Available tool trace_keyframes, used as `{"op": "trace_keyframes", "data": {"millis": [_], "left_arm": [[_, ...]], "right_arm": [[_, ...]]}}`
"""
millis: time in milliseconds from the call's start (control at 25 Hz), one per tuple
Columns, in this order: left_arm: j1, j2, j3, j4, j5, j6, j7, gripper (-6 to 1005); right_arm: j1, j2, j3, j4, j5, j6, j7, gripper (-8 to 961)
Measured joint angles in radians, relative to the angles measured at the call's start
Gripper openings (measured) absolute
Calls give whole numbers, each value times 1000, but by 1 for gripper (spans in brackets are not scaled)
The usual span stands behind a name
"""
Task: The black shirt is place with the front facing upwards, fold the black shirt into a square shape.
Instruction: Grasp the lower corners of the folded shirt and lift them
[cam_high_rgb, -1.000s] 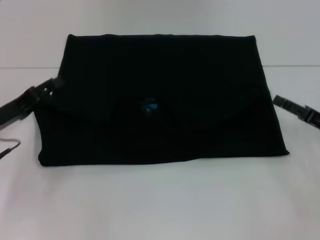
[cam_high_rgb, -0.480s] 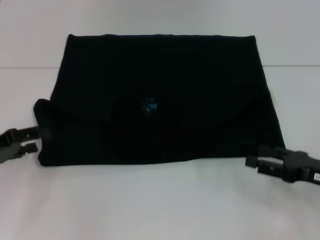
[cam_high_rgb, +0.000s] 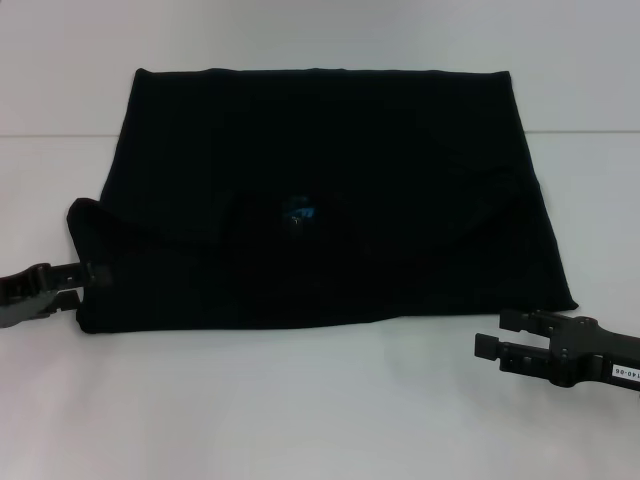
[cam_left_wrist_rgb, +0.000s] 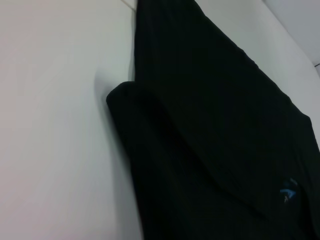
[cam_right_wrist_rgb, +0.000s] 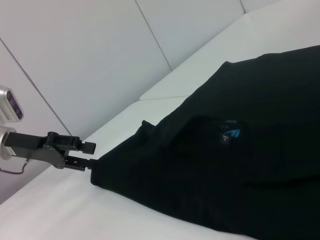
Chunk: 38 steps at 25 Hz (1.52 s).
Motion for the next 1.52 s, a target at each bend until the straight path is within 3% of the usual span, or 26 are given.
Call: {"op": "trace_keyframes", "data": {"millis": [400, 960, 1160, 1520], "left_arm": [[6, 1, 8, -7, 1, -10, -10, 769], [-22, -28, 40, -3, 1, -10, -2, 759], [-33, -31, 110, -4, 1, -43, -7, 756], [-34, -23, 129, -2, 3, -47, -11, 417]], "right_arm": [[1, 7, 0, 0, 4, -3, -1, 840], [2, 11, 3, 0, 7, -6, 0, 841], [0, 10, 7, 0, 7, -6, 6, 840], [-4, 6, 12, 0, 7, -16, 12, 841]]}}
